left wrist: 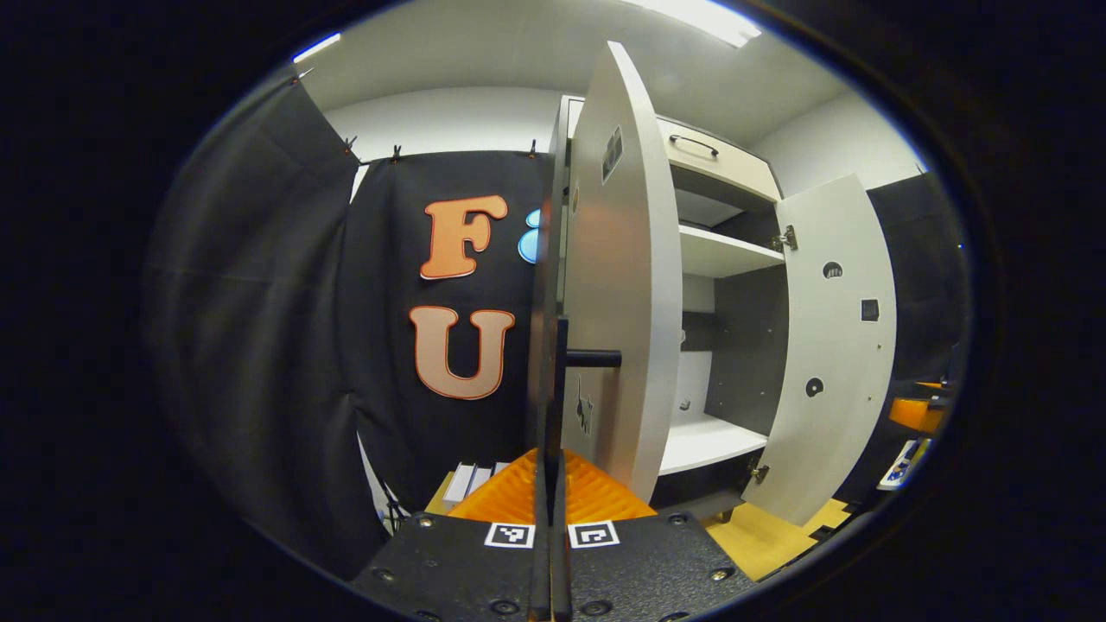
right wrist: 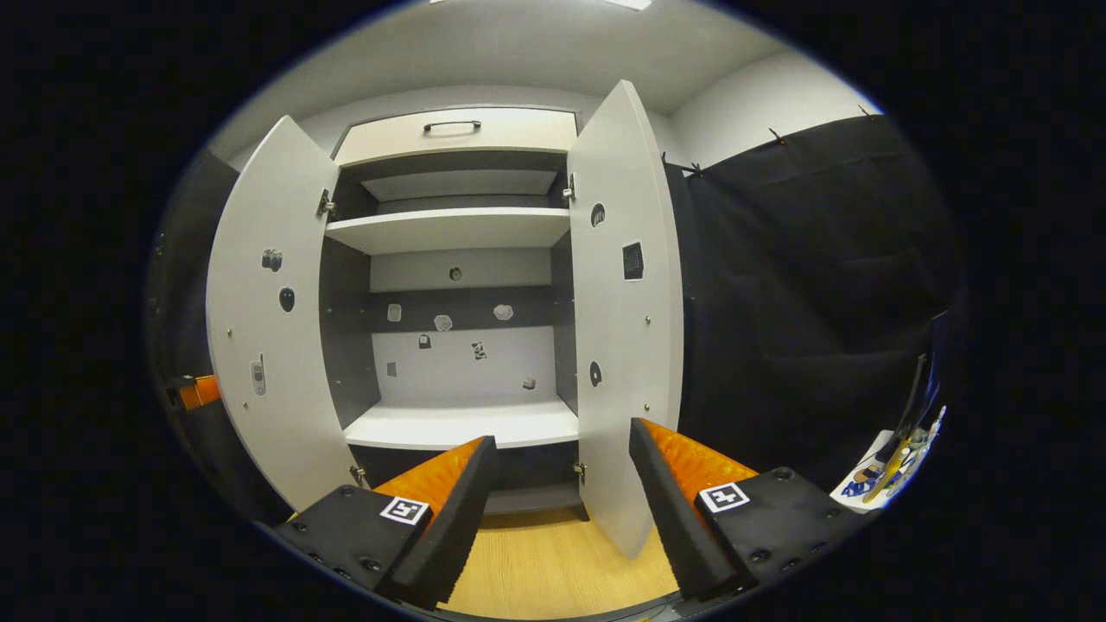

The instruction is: Open the right door of the double-door shoe cabinet with the right hand, and open the left door with the left hand.

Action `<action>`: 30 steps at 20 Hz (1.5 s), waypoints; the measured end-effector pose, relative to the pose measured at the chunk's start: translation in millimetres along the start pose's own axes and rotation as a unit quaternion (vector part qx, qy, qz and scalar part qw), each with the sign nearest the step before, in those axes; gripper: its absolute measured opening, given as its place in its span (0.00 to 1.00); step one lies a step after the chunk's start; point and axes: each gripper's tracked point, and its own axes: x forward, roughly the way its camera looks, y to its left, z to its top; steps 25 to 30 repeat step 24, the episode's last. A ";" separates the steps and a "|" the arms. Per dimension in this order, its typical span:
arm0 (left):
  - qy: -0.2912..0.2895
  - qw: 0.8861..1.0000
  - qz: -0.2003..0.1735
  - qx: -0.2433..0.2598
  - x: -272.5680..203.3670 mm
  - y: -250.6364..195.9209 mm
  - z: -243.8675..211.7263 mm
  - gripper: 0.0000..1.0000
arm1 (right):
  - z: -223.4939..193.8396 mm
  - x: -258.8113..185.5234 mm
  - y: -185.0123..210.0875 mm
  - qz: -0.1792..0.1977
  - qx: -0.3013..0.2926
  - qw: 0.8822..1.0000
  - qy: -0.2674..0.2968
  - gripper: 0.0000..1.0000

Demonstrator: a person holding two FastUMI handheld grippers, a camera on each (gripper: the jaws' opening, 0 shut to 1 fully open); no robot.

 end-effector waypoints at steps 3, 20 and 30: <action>0.001 1.000 0.010 0.003 -3.5 2.3 0.7 0.02 | -1.3 -2.7 -14.0 -0.015 -0.006 1.000 0.003 0.89; -0.017 0.995 0.093 -0.010 -47.0 5.0 16.8 0.46 | 10.8 -2.5 -59.1 0.006 -0.003 1.000 0.004 0.99; -0.042 0.994 0.099 -0.017 -48.0 -2.4 28.6 0.55 | 13.6 -7.3 -73.7 0.008 -0.010 1.000 -0.002 0.99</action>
